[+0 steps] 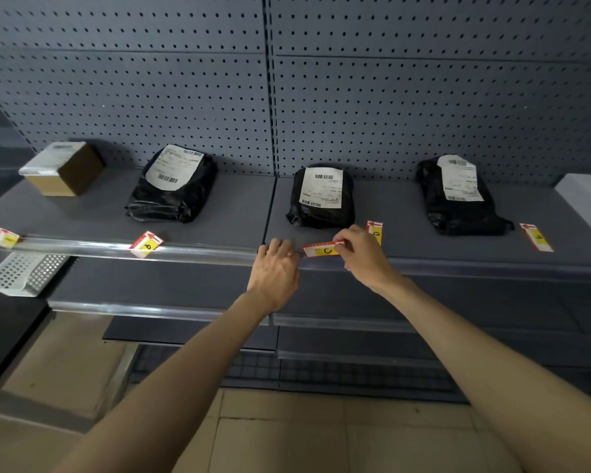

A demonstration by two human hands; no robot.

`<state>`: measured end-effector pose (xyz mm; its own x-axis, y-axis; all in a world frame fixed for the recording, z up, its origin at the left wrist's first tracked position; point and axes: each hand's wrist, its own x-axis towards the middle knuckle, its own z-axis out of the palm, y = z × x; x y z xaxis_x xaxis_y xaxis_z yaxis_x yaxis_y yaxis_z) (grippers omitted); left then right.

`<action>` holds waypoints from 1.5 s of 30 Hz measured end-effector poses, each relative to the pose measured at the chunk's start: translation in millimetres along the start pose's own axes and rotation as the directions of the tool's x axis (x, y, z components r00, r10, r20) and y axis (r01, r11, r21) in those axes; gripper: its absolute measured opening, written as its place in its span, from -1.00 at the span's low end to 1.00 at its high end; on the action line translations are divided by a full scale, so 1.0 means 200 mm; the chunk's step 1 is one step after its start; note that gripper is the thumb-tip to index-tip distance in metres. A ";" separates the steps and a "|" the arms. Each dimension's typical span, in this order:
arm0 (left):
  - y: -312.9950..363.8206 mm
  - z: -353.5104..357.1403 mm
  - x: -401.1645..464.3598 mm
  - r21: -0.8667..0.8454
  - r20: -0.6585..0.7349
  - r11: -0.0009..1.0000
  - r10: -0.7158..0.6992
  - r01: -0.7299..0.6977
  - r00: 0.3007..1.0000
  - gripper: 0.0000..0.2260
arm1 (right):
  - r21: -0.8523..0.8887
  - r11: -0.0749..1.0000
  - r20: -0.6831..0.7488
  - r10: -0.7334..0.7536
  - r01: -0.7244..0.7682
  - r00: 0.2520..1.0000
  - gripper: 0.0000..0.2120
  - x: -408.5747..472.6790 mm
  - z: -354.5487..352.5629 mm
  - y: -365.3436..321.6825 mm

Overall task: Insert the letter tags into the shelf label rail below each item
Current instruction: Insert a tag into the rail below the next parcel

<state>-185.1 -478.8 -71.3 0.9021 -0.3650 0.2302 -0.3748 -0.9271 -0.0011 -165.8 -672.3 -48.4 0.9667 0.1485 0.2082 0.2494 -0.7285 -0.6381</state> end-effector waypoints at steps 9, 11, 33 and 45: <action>0.00 0.02 -0.04 -0.081 0.009 0.996 -0.040 0.040 0.999 -0.60 | -0.053 0.998 -0.008 -0.029 0.028 1.000 -0.90 0.00 0.04 -0.03; 0.00 0.01 -0.04 -0.107 0.006 0.993 -0.057 0.057 0.998 -0.63 | -0.057 0.998 -0.006 -0.027 0.027 1.000 -0.90 0.00 0.04 -0.03; 0.02 -0.08 0.07 -0.210 -0.001 0.975 -0.076 0.074 0.997 -0.80 | -0.213 0.977 0.059 -0.012 0.024 0.998 -0.72 0.02 -0.07 -0.05; 0.48 -0.14 0.49 -0.193 0.093 0.969 -0.139 0.155 0.986 -0.63 | -0.352 0.935 0.014 0.050 -0.042 0.999 -0.84 0.05 -0.46 0.31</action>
<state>-138.3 -601.2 -20.6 0.9614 -0.2387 0.1369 -0.2646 -0.9384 0.2220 -146.7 -777.3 -17.3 0.9786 0.1214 0.1661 0.1730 -0.9226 -0.3448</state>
